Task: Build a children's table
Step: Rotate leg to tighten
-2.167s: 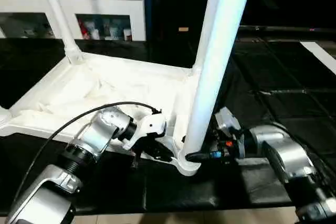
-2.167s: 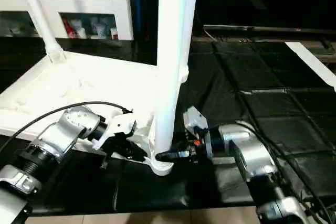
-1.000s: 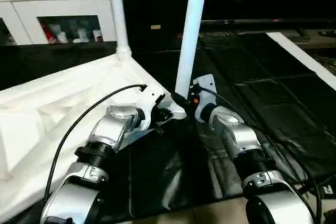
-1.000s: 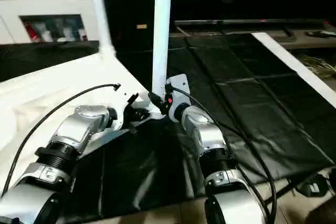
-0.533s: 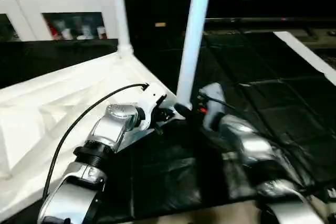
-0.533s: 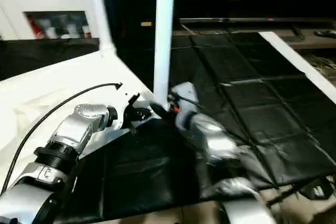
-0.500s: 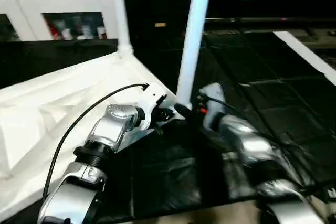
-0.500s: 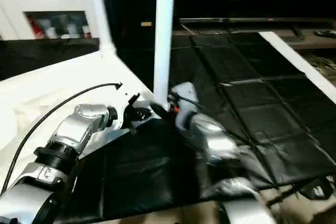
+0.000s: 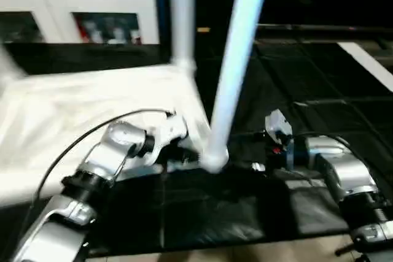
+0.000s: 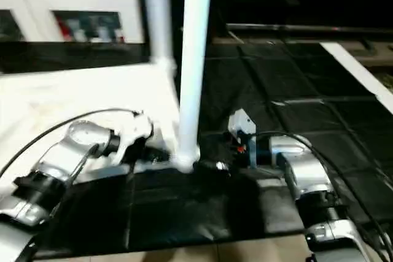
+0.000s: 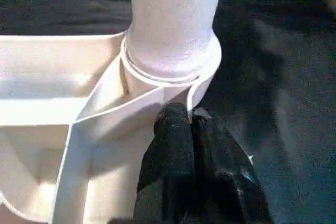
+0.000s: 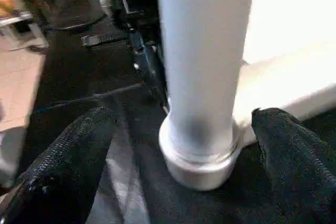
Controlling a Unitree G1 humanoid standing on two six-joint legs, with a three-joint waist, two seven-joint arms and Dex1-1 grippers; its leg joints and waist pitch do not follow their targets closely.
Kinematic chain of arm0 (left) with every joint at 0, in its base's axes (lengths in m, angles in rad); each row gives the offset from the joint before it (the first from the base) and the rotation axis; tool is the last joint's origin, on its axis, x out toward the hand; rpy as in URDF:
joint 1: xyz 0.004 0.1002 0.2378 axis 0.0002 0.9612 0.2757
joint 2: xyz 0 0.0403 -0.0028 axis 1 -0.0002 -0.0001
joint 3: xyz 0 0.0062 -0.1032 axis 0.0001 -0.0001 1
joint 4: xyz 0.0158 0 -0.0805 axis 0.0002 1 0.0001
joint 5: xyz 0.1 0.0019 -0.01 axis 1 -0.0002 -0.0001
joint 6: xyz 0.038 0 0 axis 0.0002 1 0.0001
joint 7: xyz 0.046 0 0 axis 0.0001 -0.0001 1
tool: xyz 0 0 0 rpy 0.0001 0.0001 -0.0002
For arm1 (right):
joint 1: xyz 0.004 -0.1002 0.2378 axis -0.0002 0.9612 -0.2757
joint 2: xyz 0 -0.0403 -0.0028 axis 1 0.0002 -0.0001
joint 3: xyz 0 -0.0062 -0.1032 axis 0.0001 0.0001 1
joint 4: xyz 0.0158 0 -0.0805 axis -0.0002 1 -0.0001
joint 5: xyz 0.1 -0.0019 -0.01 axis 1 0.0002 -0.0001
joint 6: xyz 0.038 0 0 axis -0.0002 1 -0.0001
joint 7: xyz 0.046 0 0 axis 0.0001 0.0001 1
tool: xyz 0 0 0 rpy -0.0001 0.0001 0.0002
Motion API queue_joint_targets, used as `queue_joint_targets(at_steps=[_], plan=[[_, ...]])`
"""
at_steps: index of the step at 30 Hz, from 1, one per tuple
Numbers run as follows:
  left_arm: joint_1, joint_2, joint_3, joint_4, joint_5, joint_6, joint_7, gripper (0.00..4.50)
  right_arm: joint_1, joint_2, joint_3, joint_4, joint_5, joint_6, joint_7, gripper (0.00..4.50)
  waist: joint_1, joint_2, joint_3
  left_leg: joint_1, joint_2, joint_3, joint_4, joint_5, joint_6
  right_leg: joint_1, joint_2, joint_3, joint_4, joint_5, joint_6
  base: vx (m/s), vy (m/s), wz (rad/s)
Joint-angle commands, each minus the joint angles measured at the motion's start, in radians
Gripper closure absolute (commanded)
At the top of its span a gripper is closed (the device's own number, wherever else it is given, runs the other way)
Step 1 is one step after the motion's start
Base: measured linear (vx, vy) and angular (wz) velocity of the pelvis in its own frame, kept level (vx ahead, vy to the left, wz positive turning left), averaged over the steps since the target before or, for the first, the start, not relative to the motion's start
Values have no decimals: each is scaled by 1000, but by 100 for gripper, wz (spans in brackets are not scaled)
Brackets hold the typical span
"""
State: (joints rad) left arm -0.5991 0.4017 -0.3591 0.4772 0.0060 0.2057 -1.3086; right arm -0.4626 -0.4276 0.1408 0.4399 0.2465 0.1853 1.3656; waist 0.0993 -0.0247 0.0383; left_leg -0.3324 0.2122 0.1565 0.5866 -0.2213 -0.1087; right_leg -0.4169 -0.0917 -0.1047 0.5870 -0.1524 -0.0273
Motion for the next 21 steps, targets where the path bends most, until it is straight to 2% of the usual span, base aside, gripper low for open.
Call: queue_joint_targets(at_steps=[1, 3, 6, 10, 13, 14, 21], plan=[[1, 6, -72, -22, 18, -45, -78, 450, -12, -17, 22, -24, 11, -8, 45, 6, -3, 0, -56, -10, 22, 15, -67, -94, 90, 67, -50, 50, -50, -206, -230, 0, 0, 0], [-1, 24, -97, -21, 34, -81, -114, 450, -21, -17, 40, -15, 2, -9, 68, 23, 1, -2, -55, -10, 21, 16, -68, -108, 84, 67, -51, 52, -51, -228, -220, 0, 0, 0], [-1, 33, -111, -31, 41, -100, -140, 450, -33, -5, 55, 3, -3, -15, 80, 23, 2, -2, -55, -9, 22, 16, -69, -118, 72, 65, -52, 54, -53, -258, -208, 0, 0, 0], [-1, 35, -121, -49, 41, -102, -151, 450, -42, 11, 72, 16, -12, -19, 94, 58, 6, -2, -54, -10, 20, 17, -69, -121, 61, 64, -52, 57, -54, -285, -195, 0, 0, 0], [-2, 34, -127, -51, 41, -106, -153, 450, -46, 19, 78, 29, -17, -28, 92, 69, 7, -3, -56, -8, 20, 17, -67, -112, 56, 62, -51, 58, -50, -261, -202, 0, 0, 0], [-3, 33, -131, -53, 40, -108, -154, 450, -49, 23, 80, 36, -17, -31, 94, 95, 7, -3, -56, -9, 20, 17, -68, -109, 57, 63, -50, 58, -49, -255, -204, 0, 0, 0], [-2, 29, -135, -59, 44, -115, -159, 450, -63, 42, 96, 56, -9, -20, 117, 146, 7, -1, -58, -12, 19, 17, -66, -98, 62, 67, -50, 57, -45, -224, -213, 0, 0, 0]])
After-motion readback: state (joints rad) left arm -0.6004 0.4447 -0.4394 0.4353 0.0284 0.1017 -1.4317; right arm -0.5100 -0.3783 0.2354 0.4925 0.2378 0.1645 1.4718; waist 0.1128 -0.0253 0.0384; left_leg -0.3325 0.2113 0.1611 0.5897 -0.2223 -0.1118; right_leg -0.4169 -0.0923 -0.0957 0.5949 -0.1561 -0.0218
